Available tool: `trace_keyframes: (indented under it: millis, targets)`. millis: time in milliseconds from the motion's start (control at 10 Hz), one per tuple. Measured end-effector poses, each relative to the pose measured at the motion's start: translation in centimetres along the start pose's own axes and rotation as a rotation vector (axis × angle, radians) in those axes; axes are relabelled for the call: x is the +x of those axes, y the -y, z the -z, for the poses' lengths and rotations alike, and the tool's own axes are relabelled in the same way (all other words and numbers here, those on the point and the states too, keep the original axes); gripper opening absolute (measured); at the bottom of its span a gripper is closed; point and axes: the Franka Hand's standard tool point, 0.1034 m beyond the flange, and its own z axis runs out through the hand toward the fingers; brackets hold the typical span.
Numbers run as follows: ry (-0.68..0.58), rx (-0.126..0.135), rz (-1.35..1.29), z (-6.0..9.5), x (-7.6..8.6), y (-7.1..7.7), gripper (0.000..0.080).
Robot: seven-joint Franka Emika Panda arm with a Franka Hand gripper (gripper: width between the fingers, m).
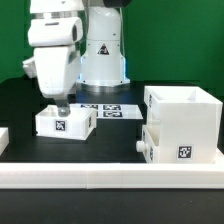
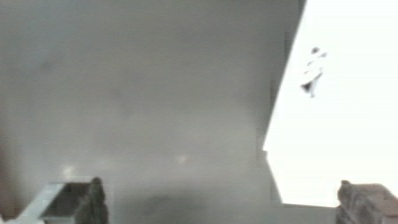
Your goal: Assemble drawer
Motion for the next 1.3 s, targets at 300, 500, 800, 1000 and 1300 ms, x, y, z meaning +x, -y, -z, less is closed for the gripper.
trace_keyframes:
  millis: [300,500,800,1000,1300]
  targets:
    - [0.000,0.008,-0.049,-0.3,-0.5,0.7,0.0649]
    - [0.000,0.009,-0.168,-0.3,-0.5,0.8,0.0649]
    - [-0.009,-0.043,-0.545,-1.2,-1.0,1.5,0.0649]
    - [-0.015,-0.048,-0.825,-2.1,0.1,2.9,0.0649]
    - [-0.024,-0.041,-1.011,-2.3,0.6,3.0,0.0649]
